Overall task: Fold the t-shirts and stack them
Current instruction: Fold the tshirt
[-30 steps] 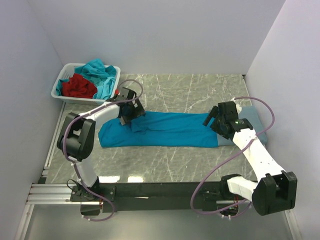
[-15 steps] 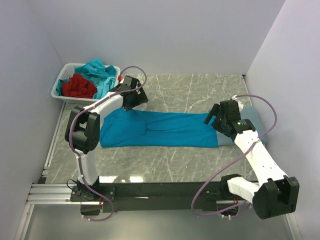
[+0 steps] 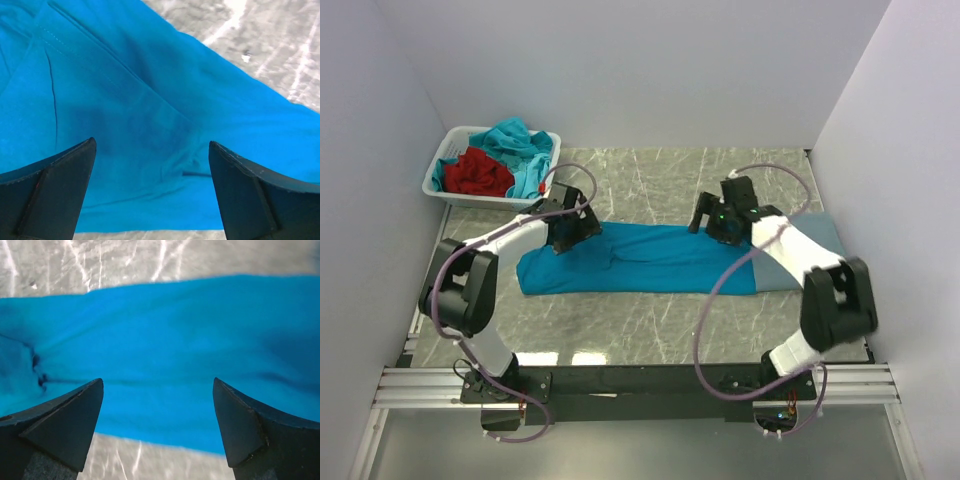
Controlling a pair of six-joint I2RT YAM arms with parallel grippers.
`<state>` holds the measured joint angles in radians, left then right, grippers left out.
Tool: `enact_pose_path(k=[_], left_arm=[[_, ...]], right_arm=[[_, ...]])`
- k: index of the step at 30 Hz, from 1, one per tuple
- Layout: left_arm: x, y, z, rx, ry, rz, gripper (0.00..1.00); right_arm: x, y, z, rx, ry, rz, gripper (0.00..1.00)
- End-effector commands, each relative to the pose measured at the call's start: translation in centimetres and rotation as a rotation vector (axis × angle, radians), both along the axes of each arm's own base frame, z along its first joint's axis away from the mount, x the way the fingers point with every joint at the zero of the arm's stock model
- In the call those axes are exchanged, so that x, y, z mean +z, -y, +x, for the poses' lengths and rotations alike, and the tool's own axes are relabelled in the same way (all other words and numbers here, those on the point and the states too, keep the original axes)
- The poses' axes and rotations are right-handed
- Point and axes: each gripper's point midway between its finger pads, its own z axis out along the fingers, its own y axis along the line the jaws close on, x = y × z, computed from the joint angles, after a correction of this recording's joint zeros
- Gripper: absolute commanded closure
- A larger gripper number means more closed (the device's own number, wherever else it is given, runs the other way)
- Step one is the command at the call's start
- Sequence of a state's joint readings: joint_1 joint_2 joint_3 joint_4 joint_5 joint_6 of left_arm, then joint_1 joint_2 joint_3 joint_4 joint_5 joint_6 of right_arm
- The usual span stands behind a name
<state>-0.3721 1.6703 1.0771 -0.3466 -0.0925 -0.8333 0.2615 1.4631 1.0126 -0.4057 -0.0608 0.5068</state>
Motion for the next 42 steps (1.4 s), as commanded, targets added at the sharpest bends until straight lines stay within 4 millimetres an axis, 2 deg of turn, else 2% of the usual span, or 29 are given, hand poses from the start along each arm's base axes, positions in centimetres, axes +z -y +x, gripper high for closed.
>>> enact_pose_path(k=[1,2,4,5,6,8,9,10,15,18,20,22,23,24,25,27,28,29,30,31,32,33,34,35,36,37,38,40,42], left_arm=[[-0.5,0.2,1.9,0.028,0.029,-0.072,0.01],[-0.3,0.5,2.6,0.027,0.038,-0.088,0.01],[-1.5,0.7,3.3,0.021,0.015,-0.078,0.01],[-1.1,1.1,4.1,0.014,0.025,-0.085,0.01],[-2.1,1.2,4.4,0.012,0.005,-0.077,0.01],[-2.2,1.6,5.2,0.008,0.002,-0.081,0.0],[-3.0,1.7,5.3,0.006,-0.015,-0.077,0.01],[-3.1,1.8,5.5,0.003,-0.017,-0.078,0.01],[-3.9,3.3,6.8,-0.03,-0.025,-0.079,0.01],[-4.5,5.1,7.3,-0.076,-0.034,-0.09,0.0],[-4.0,6.9,8.0,-0.123,-0.02,-0.099,0.01],[-5.2,8.4,8.1,-0.154,-0.037,-0.088,0.01],[-4.5,9.4,8.9,-0.179,-0.02,-0.093,0.01],[-5.4,9.9,9.1,-0.188,-0.033,-0.085,0.0],[-4.5,10.9,10.1,-0.207,-0.004,-0.09,0.01],[-5.3,12.0,10.8,-0.23,-0.005,-0.091,0.01],[-4.1,13.0,12.1,-0.245,0.036,-0.103,0.01],[-5.2,13.4,12.4,-0.255,0.022,-0.103,0.01],[-5.2,13.9,12.7,-0.27,0.018,-0.116,0.01],[-3.8,14.7,14.2,-0.27,0.058,-0.133,0.01],[-5.2,15.0,14.6,-0.272,0.043,-0.13,0.0],[-5.3,15.2,15.2,-0.265,0.049,-0.13,0.01],[-3.7,15.9,16.7,-0.263,0.093,-0.151,0.0],[-5.1,16.2,17.1,-0.266,0.083,-0.151,0.01],[-5.1,16.5,17.7,-0.263,0.094,-0.156,0.0],[-3.8,17.1,19.0,-0.26,0.142,-0.176,0.01],[-5.0,17.2,19.4,-0.255,0.138,-0.179,0.01],[-4.2,17.9,20.6,-0.244,0.169,-0.226,0.01],[-4.9,17.9,21.3,-0.229,0.175,-0.251,0.01]], right_arm=[[-0.2,-2.4,4.1,0.053,0.047,0.042,0.04],[-0.5,-2.6,4.6,0.052,0.041,0.047,0.04],[-1.2,-2.9,5.4,0.051,0.029,0.04,0.04],[-2.4,-2.9,5.5,0.049,0.005,0.033,0.04],[-2.9,-2.7,5.6,0.045,-0.006,0.026,0.04],[-4.9,-2.5,5.0,0.035,-0.064,0.008,0.04],[-5.3,-2.5,4.7,0.031,-0.073,0.011,0.04],[-6.5,-2.2,3.8,0.029,-0.107,0.004,0.04],[-8.7,-1.1,0.5,0.016,-0.179,-0.02,0.04],[-9.5,-1.1,-2.2,0.021,-0.215,0.012,0.04],[-10.1,-1.3,-4.3,0.037,-0.237,0.03,0.04],[-10.5,-1.4,-6.3,0.056,-0.264,0.029,0.04],[-10.6,-1.5,-7.0,0.065,-0.272,0.024,0.04],[-10.7,-1.9,-8.2,0.081,-0.292,0.016,0.04],[-10.6,-2.1,-9.3,0.095,-0.293,0.018,0.04],[-10.5,-3.7,-11.4,0.146,-0.311,0.031,0.04],[-10.2,-4.5,-12.7,0.176,-0.321,0.054,0.04],[-10.0,-5.3,-13.5,0.202,-0.326,0.07,0.04],[-9.8,-6.3,-14.4,0.22,-0.336,0.088,0.04],[-9.4,-8.1,-15.5,0.283,-0.338,0.113,0.04],[-9.1,-9.1,-16.0,0.311,-0.341,0.126,0.04],[-8.9,-10.0,-16.3,0.324,-0.347,0.145,0.04],[-8.5,-11.6,-16.6,0.368,-0.34,0.164,0.04],[-8.2,-12.5,-16.8,0.389,-0.343,0.183,0.04],[-7.8,-13.4,-16.7,0.407,-0.335,0.202,0.04],[-7.4,-14.5,-16.3,0.427,-0.329,0.212,0.04],[-7.2,-15.4,-16.6,0.46,-0.326,0.217,0.04],[-6.4,-17.0,-16.2,0.503,-0.317,0.217,0.04],[-6.0,-18.2,-16.7,0.552,-0.318,0.214,0.04]])
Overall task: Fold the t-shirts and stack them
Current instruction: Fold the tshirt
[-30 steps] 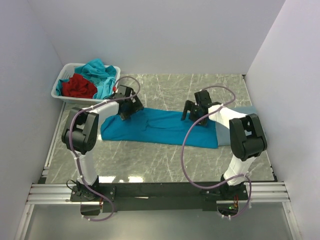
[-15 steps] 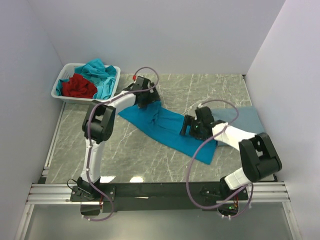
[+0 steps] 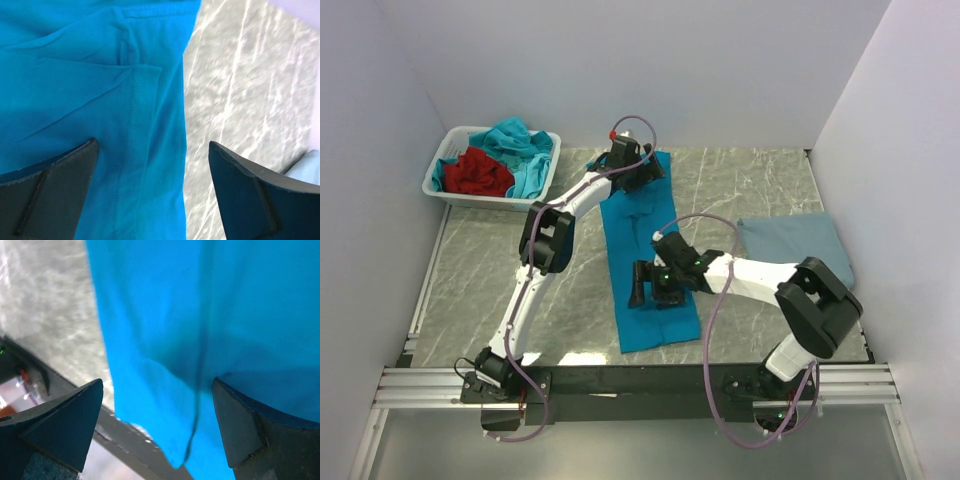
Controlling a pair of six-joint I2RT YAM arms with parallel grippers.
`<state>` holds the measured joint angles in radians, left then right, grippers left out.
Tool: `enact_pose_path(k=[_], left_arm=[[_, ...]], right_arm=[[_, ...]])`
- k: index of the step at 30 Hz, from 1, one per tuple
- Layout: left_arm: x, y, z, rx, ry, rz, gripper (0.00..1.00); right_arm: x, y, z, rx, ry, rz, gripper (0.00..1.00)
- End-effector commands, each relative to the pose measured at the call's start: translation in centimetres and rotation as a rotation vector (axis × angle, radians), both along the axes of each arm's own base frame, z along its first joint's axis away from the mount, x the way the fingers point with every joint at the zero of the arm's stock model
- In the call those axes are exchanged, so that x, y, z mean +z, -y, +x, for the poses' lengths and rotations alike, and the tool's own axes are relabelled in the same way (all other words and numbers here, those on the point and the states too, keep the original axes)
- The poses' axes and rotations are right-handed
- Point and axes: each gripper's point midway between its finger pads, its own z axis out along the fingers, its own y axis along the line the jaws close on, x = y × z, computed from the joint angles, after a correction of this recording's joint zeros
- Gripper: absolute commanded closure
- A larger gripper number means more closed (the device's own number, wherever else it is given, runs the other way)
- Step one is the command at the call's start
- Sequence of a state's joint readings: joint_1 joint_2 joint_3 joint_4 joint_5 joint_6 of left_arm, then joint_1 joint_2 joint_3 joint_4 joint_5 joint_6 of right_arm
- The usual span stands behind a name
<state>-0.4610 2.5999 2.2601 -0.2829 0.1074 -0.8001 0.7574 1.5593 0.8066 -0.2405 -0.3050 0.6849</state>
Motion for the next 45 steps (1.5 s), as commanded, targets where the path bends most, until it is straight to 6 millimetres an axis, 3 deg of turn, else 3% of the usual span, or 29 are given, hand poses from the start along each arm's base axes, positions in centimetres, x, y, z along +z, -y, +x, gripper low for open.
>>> enact_pose_path(k=[1,6,11,13,14,16,19,25,26,27,28,29,30,31,32,33,34,35,36,37,38,39,40,41,42,43,44,45], left_arm=[[-3.7,-0.5,0.6,0.033,-0.063,-0.031,0.0],[-4.0,-1.0,1.9,0.06,-0.056,-0.09,0.01],[-2.0,0.8,3.2,-0.004,0.039,-0.193,0.01],[0.0,2.2,3.6,-0.063,0.103,-0.27,0.01],[-0.2,2.5,3.6,-0.072,0.104,-0.285,0.01],[1.2,3.3,3.7,-0.105,0.14,-0.335,0.01],[2.8,4.1,3.7,-0.12,0.183,-0.345,0.01],[12.3,4.7,3.2,-0.15,0.345,-0.311,0.01],[15.6,4.4,2.6,-0.153,0.384,-0.308,0.01],[16.7,4.3,2.2,-0.159,0.403,-0.285,0.01],[20.8,3.9,1.2,-0.162,0.454,-0.289,0.01],[22.4,3.5,0.7,-0.152,0.474,-0.279,0.0],[21.7,3.3,-0.4,-0.152,0.439,-0.25,0.01],[26.0,2.7,-2.1,-0.158,0.493,-0.264,0.01],[27.0,2.4,-3.1,-0.163,0.503,-0.258,0.01],[25.3,2.4,-4.6,-0.179,0.457,-0.222,0.0],[25.7,2.1,-5.8,-0.185,0.45,-0.211,0.01],[28.6,1.3,-7.9,-0.191,0.48,-0.216,0.0],[25.4,0.9,-9.4,-0.19,0.395,-0.17,0.01],[24.9,0.4,-10.5,-0.184,0.371,-0.16,0.0],[26.6,-0.4,-12.6,-0.181,0.384,-0.171,0.01],[22.5,-0.8,-14.4,-0.183,0.294,-0.147,0.01],[23.7,-1.4,-16.4,-0.184,0.313,-0.162,0.01],[22.6,-1.8,-17.5,-0.177,0.292,-0.156,0.01],[18.7,-2.5,-19.2,-0.142,0.212,-0.124,0.01],[19.1,-3.0,-20.7,-0.136,0.212,-0.13,0.0],[18.2,-3.2,-21.9,-0.146,0.188,-0.124,0.01],[16.0,-3.6,-23.5,-0.154,0.132,-0.107,0.01]], right_arm=[[1.5,-2.8,-0.6,0.073,-0.027,0.043,0.04],[2.2,-4.0,-1.4,0.125,-0.022,0.036,0.04],[3.3,-4.6,-1.2,0.139,0.016,0.06,0.04],[3.7,-4.6,-0.4,0.115,0.045,0.042,0.04],[3.9,-4.6,-0.1,0.104,0.058,0.036,0.04],[4.8,-4.3,0.9,0.068,0.099,0.012,0.04],[5.8,-2.7,2.9,-0.04,0.169,-0.07,0.03],[8.5,1.3,5.1,-0.219,0.291,-0.178,0.02],[8.8,1.8,5.3,-0.241,0.3,-0.183,0.02],[9.6,2.8,5.3,-0.269,0.325,-0.191,0.01],[9.9,3.4,5.3,-0.286,0.334,-0.192,0.01],[10.1,4.1,5.5,-0.314,0.341,-0.193,0.0],[10.4,5.1,5.2,-0.334,0.35,-0.189,0.0],[10.5,5.8,5.1,-0.35,0.356,-0.193,0.0],[10.6,6.5,5.1,-0.37,0.358,-0.192,0.0],[10.6,7.7,4.8,-0.398,0.364,-0.191,0.0],[10.6,8.6,4.8,-0.421,0.374,-0.202,0.0],[10.5,9.3,4.7,-0.444,0.374,-0.202,0.0],[10.5,10.3,4.2,-0.463,0.382,-0.196,0.0],[10.5,11.2,4.2,-0.493,0.382,-0.195,0.0],[10.5,12.2,3.8,-0.524,0.394,-0.176,0.0],[10.5,12.6,3.7,-0.539,0.4,-0.161,0.0],[10.4,13.1,3.7,-0.56,0.406,-0.146,0.0],[10.3,13.4,3.5,-0.568,0.407,-0.126,0.0],[9.9,14.0,3.1,-0.583,0.419,-0.104,0.0],[9.7,14.2,2.9,-0.59,0.418,-0.091,0.0],[9.3,14.3,2.6,-0.581,0.417,-0.082,0.0],[8.7,14.0,2.2,-0.559,0.409,-0.058,0.0]])
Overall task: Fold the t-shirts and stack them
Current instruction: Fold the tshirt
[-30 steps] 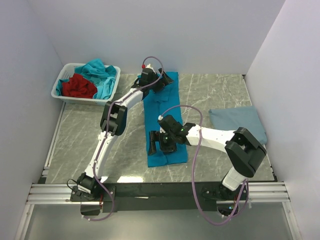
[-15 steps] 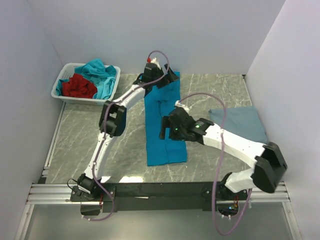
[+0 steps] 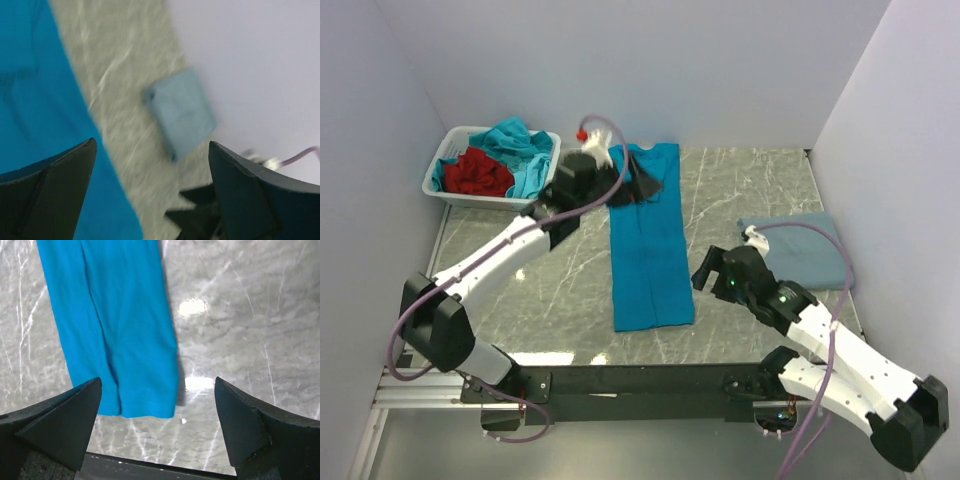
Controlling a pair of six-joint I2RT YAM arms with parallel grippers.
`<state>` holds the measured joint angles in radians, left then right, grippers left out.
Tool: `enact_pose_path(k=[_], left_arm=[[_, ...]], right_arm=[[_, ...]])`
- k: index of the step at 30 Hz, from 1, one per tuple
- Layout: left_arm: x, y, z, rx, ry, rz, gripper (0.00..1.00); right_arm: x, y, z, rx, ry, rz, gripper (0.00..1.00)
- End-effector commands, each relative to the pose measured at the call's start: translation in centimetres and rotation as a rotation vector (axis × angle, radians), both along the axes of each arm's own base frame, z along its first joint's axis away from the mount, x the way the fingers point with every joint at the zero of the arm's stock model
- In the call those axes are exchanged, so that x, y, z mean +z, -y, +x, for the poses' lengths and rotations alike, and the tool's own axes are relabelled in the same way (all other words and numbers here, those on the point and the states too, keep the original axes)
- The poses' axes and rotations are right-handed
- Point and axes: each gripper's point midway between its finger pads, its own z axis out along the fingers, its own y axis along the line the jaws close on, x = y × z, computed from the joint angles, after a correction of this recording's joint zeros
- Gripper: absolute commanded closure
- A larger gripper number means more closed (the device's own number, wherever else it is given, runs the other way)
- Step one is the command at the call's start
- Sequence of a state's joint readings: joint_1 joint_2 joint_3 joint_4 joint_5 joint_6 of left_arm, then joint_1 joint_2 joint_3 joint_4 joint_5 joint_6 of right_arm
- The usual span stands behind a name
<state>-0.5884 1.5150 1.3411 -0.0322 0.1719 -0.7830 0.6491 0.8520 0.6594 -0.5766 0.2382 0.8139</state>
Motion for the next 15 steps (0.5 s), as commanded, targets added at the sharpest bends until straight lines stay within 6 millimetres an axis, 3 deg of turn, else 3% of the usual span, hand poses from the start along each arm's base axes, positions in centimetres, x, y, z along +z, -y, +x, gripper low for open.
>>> enact_pose_path(k=[1,2,3,4,6,7,9,15], left_arm=[[-9.7,-1.8,-3.5,0.043,-0.233,0.134,0.01],[-10.4,-2.2,-4.5,0.053,-0.251,0.142,0.01],[-13.2,-2.5,-6.6,0.048,-0.304,0.177,0.0],[-13.2,-3.0,-7.7,0.065,-0.3,0.179,0.0],[-16.9,-3.6,-11.0,0.05,-0.39,0.226,0.01],[-17.3,-3.9,-12.1,0.045,-0.408,0.227,0.01],[-20.3,-4.9,-14.8,0.057,-0.507,0.255,0.0],[-23.7,-6.1,-19.3,0.058,-0.636,0.233,0.01]], right_arm=[[-0.4,-0.2,-0.2,0.015,0.029,0.062,0.0],[-0.8,-0.2,-0.4,0.037,0.024,0.055,0.0],[-1.5,-0.4,-0.9,0.064,-0.002,0.06,0.0],[-1.8,-0.4,-1.1,0.074,-0.009,0.058,0.0],[-2.7,-0.8,-1.4,0.099,-0.022,0.07,0.0],[-2.8,-1.4,-1.7,0.13,-0.033,0.094,0.0],[-3.6,-2.0,-1.8,0.147,-0.046,0.115,0.01],[-5.2,-3.3,-2.1,0.192,-0.11,0.143,0.04]])
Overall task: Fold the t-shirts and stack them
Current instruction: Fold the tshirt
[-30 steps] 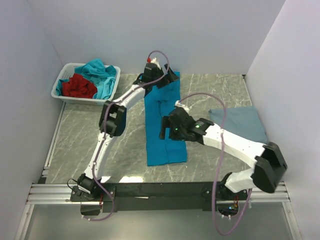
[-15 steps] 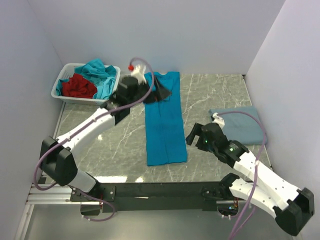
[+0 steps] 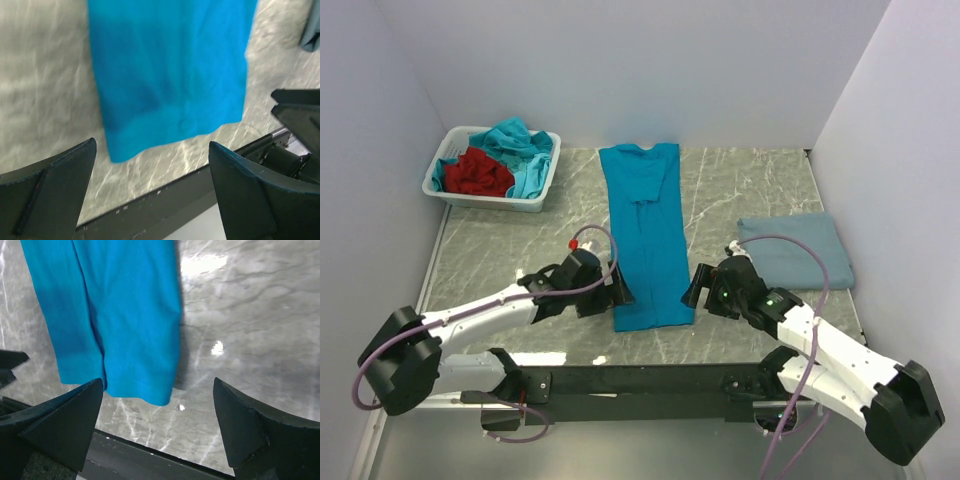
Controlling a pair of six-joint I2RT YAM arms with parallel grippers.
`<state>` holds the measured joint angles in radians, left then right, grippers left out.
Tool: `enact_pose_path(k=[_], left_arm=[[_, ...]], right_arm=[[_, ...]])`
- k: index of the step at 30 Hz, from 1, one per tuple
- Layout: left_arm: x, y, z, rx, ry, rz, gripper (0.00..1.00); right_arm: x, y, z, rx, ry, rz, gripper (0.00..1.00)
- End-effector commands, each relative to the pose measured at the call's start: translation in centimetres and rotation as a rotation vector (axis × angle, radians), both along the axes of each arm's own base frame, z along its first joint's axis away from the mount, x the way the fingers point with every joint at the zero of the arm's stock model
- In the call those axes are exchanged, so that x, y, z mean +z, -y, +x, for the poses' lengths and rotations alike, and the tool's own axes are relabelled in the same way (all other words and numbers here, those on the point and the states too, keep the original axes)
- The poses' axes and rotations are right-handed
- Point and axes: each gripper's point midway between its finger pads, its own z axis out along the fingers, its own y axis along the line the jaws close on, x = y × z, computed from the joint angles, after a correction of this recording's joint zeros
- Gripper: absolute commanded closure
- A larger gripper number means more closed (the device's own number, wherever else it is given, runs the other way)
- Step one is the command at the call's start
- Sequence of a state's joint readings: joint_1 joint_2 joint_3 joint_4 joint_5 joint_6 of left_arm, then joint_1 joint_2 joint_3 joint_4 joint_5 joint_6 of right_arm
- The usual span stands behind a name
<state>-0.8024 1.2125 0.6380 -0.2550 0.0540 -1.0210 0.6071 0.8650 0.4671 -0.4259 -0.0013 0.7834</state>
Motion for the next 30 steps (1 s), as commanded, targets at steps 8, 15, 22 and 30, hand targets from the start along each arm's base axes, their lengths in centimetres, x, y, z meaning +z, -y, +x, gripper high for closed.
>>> enact_pose_path(k=[8,15,22,30], left_arm=[[-2.8,0.6,-2.7,-0.005,-0.118,-0.012,0.21],[-5.2,-0.1,-3.7,-0.014,-0.186,0.072,0.53],[-6.1,-0.1,-3.3,-0.005,-0.193,0.114,0.8],[-6.3,-0.9,-3.3,0.009,-0.188,0.144,0.99]], right_arm=[[-1.0,-1.1,0.6,0.021,-0.036,0.021,0.13],[-2.1,-1.1,0.0,0.023,-0.064,0.04,0.2],[-3.0,-1.3,-0.3,0.043,-0.098,0.036,0.33],[-4.5,-2.5,-1.2,0.078,-0.165,0.089,0.45]])
